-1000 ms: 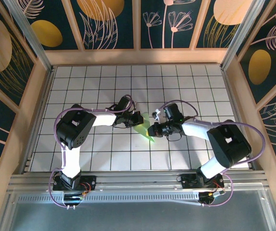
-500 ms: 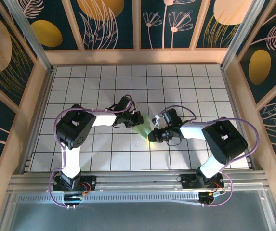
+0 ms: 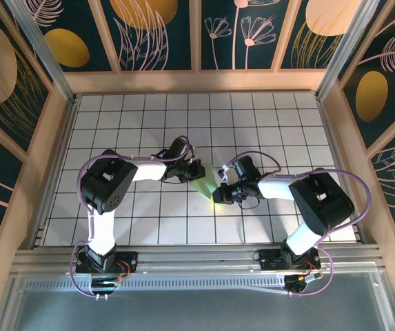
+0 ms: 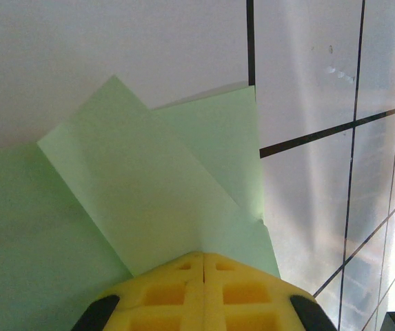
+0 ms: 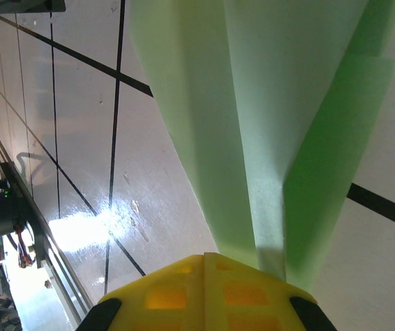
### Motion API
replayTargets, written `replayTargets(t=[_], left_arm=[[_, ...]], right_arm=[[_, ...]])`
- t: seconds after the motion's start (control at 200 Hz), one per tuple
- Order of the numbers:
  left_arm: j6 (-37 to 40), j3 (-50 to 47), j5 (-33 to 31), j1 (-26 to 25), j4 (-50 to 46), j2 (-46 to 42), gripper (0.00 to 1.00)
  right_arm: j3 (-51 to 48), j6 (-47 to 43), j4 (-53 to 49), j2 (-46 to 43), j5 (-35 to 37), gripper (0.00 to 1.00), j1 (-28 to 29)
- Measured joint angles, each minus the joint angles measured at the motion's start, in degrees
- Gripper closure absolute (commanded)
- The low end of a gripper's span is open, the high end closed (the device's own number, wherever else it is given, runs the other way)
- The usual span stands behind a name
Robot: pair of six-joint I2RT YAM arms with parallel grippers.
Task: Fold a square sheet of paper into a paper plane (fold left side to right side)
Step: Fourth fold the wing at the center of the table.
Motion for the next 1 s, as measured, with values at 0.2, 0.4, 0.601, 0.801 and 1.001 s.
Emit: replayTargets(t=[0.2, 0.4, 0.601, 0.801, 1.001], left_arm=[[0.00, 0.00, -0.04, -0.04, -0.02, 0.00, 1.00], [0.00, 0.00, -0.07, -0.04, -0.02, 0.00, 1.00], [0.00, 0.00, -0.15, -0.04, -0.04, -0.02, 1.00], [0.00, 0.00, -0.20, -0.09, -0.04, -0.02, 1.00], [0.00, 0.00, -0.35, -0.11, -0.07, -0.04, 1.00]], right_arm=[[-0.02, 0.00, 0.00, 0.00, 0.09, 1.00, 0.00], [-0.07, 0.00, 0.02, 0.00, 0.09, 1.00, 0.02], [-0.74, 0.02, 0.04, 0.00, 0.07, 1.00, 0.11], [-0.92, 0.02, 0.07, 0.00, 0.07, 1.00, 0.39], [-1.03, 0.02, 0.07, 0.00, 0.07, 1.00, 0.55]])
